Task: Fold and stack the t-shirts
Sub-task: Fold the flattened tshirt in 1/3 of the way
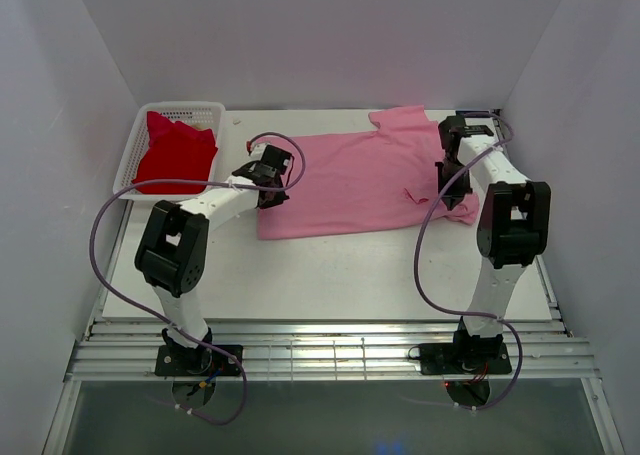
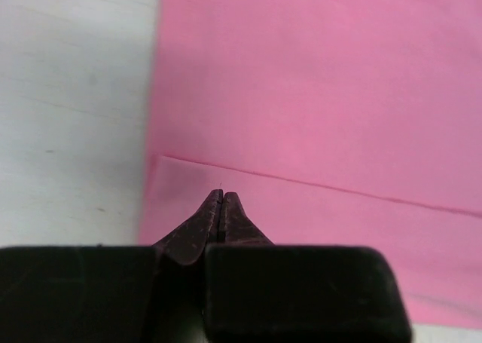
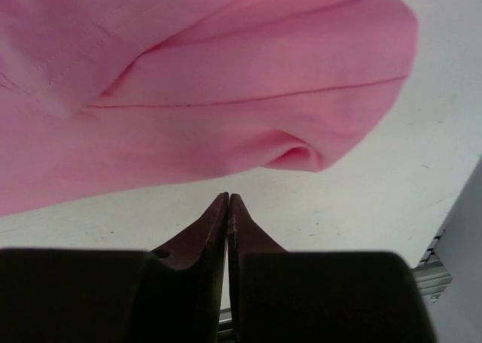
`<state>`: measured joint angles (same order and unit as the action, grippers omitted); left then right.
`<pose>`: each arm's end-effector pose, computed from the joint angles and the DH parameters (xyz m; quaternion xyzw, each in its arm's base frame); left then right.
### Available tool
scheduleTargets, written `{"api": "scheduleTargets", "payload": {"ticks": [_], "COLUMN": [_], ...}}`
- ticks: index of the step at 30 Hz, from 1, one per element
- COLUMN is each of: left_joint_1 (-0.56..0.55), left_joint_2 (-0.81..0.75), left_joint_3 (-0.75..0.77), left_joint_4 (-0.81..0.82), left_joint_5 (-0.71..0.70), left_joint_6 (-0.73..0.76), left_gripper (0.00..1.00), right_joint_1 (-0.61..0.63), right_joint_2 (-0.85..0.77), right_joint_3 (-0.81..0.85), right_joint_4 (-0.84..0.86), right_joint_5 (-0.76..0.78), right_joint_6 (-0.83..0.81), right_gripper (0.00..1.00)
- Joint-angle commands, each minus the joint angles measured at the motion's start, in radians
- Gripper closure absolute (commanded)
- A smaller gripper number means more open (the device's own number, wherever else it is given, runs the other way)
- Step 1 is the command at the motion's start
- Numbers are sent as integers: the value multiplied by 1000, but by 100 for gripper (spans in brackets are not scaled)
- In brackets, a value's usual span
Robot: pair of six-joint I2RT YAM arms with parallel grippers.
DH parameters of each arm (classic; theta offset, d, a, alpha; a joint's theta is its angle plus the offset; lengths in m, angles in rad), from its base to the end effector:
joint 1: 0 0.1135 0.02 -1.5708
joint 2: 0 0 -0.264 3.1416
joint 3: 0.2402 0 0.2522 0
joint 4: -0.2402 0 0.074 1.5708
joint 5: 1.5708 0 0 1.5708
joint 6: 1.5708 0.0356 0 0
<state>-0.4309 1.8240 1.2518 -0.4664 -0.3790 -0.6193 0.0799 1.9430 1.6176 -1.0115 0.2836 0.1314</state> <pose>0.3498 -0.1463 0.1946 -0.1384 0.9387 0.0278 0.3146 0.3919 0.0214 0.2327 0.0418 0.9824 -0.1274 0.1297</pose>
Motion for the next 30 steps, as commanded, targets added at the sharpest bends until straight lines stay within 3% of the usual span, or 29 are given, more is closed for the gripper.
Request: {"api": "scheduleTargets", "payload": {"ticks": [1, 3, 15, 30], "left_joint_1": [-49, -52, -52, 109], "left_joint_2": [15, 37, 73, 32], "left_joint_3": [38, 28, -72, -229], "left_joint_4": [14, 15, -11, -5], "left_joint_5": [57, 71, 45, 15], "left_joint_6": [-37, -69, -97, -85], "left_gripper": [96, 100, 100, 100], "right_joint_1": [1, 1, 1, -5], "right_joint_2": [66, 77, 145, 224], "right_joint_3": [4, -21, -50, 16], "right_joint_4": [-1, 4, -6, 25], "right_joint_5": [-150, -165, -208, 25], "right_joint_6": [8, 10, -12, 13], "right_gripper": [92, 92, 92, 92]}}
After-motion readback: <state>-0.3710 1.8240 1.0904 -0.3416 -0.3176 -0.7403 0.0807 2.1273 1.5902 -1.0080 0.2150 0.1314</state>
